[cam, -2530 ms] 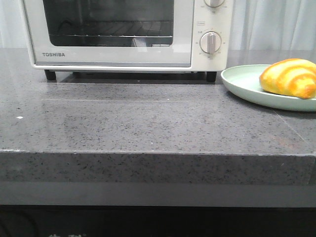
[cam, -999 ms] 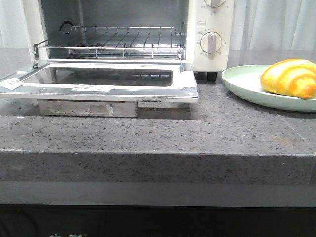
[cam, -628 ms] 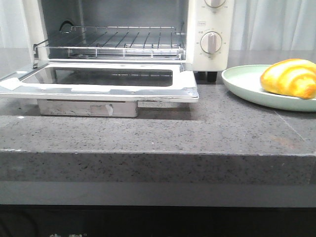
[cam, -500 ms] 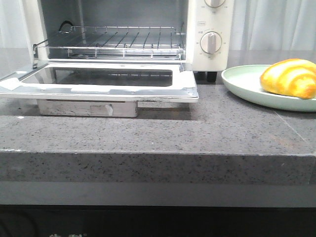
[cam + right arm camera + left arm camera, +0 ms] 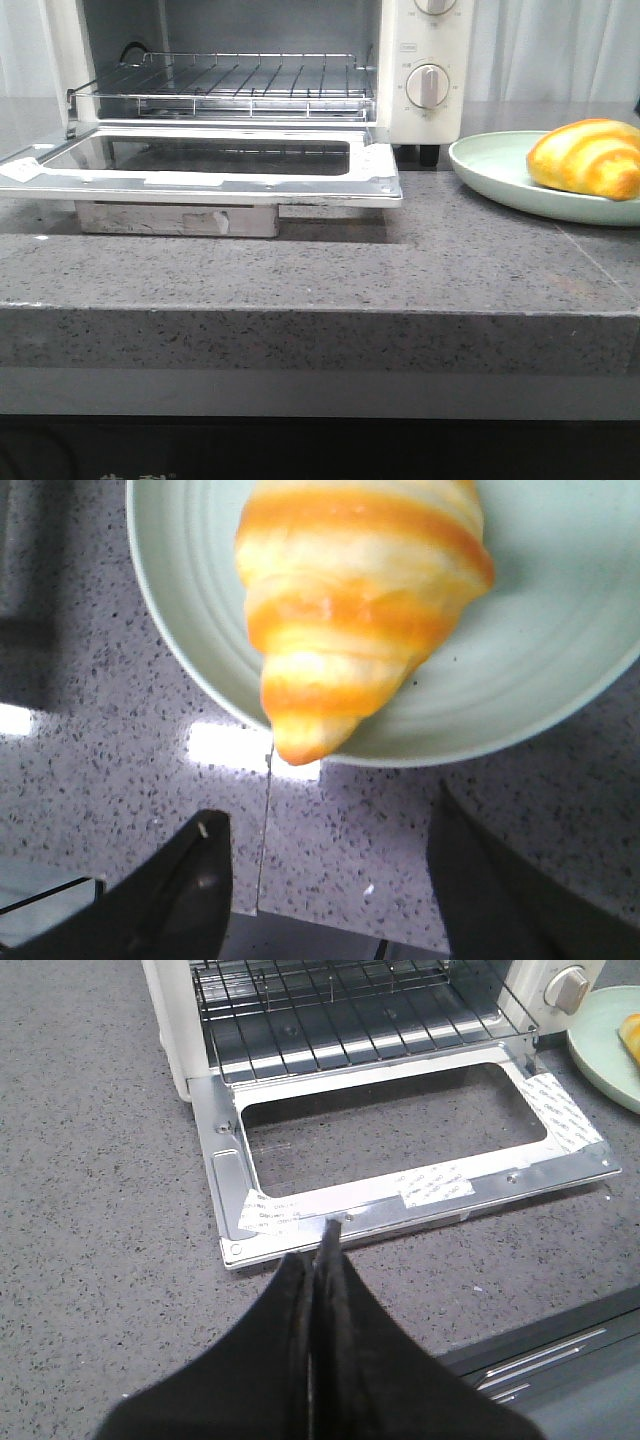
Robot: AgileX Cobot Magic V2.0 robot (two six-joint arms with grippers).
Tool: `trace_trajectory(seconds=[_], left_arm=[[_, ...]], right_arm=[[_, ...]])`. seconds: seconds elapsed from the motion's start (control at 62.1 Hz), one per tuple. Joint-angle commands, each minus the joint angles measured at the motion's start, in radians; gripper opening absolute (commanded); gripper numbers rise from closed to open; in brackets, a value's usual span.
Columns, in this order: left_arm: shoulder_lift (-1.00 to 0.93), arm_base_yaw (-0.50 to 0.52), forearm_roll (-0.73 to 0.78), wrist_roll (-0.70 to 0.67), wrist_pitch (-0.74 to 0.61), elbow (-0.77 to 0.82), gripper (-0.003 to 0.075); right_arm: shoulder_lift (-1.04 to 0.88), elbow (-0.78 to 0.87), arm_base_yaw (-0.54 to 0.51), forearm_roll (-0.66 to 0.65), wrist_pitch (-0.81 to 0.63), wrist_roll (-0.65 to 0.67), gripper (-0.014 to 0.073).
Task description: Put bread in oven
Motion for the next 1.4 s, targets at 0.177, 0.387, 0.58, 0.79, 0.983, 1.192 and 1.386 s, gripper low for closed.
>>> trace_trajectory(seconds=[0.177,0.387,0.58,0.79,0.983,1.192,1.386], left_arm=[[-0.001,0.001,0.017,-0.013,-0.072,-0.025,-0.0018],[-0.001,0.001,0.018,-0.013,-0.072,-0.025,-0.0018],[-0.001,0.001,0.023,-0.013,-0.072,-0.025,-0.0018],[-0.001,0.001,0.023,-0.013,-0.072,-0.025,-0.0018],[-0.001,0.001,0.023,-0.013,-0.072,-0.025,-0.0018],[-0.001,0.001,0.023,-0.013,-0.072,-0.025,-0.0018],[-0.001,0.001,0.023,-0.013,-0.072,-0.025,-0.0018]], right_arm=[[0.121,-0.109,-0.002,0.075,-0.049,0.026,0.0454],[0.223,-0.148,-0.002,0.078,-0.062,0.026,0.0450],[0.249,-0.154,-0.002,0.076,-0.055,0.026,0.0221],[0.224,-0.154,-0.002,0.060,-0.045,0.018,0.0087],[0.134,-0.154,-0.002,0.059,-0.040,0.002,0.0087],[-0.006,-0.154,0.003,0.061,-0.019,-0.035,0.0087],[-0.101,-0.154,0.083,0.068,0.011,-0.084,0.0087]])
